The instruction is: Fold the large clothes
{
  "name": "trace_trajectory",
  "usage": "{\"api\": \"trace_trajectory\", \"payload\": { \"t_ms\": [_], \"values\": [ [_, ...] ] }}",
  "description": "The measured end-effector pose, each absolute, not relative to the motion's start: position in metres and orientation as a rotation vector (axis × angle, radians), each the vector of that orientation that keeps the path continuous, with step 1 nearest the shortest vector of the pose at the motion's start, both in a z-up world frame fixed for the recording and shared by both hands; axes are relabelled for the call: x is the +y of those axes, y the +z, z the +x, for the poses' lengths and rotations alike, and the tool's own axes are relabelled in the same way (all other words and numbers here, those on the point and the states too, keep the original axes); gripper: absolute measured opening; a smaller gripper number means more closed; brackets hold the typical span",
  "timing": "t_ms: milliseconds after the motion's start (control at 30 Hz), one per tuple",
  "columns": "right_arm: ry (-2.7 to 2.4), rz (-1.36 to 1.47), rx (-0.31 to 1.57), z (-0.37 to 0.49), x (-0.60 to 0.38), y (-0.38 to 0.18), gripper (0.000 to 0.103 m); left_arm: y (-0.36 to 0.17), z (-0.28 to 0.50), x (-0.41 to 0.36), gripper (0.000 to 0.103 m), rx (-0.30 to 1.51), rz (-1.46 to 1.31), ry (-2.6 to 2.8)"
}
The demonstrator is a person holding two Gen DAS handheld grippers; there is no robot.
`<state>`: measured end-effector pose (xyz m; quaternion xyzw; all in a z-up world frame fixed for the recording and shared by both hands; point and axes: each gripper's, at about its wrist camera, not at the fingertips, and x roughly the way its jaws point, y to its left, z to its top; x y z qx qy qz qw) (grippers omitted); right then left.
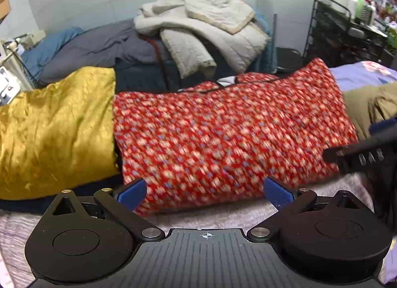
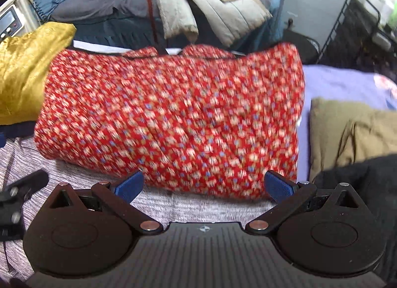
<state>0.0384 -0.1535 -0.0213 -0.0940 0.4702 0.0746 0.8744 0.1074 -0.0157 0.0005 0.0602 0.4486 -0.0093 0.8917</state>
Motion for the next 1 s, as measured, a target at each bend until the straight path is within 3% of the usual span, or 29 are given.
{"api": "trace_trajectory", "payload": {
  "t_ms": [1000],
  "values": [
    [0.127, -0.261, 1.059, 0.056, -0.141, -0.012, 0.103, -0.023, 0.150, -0.024, 0.103, 1.116, 0.156, 0.003]
  ]
}}
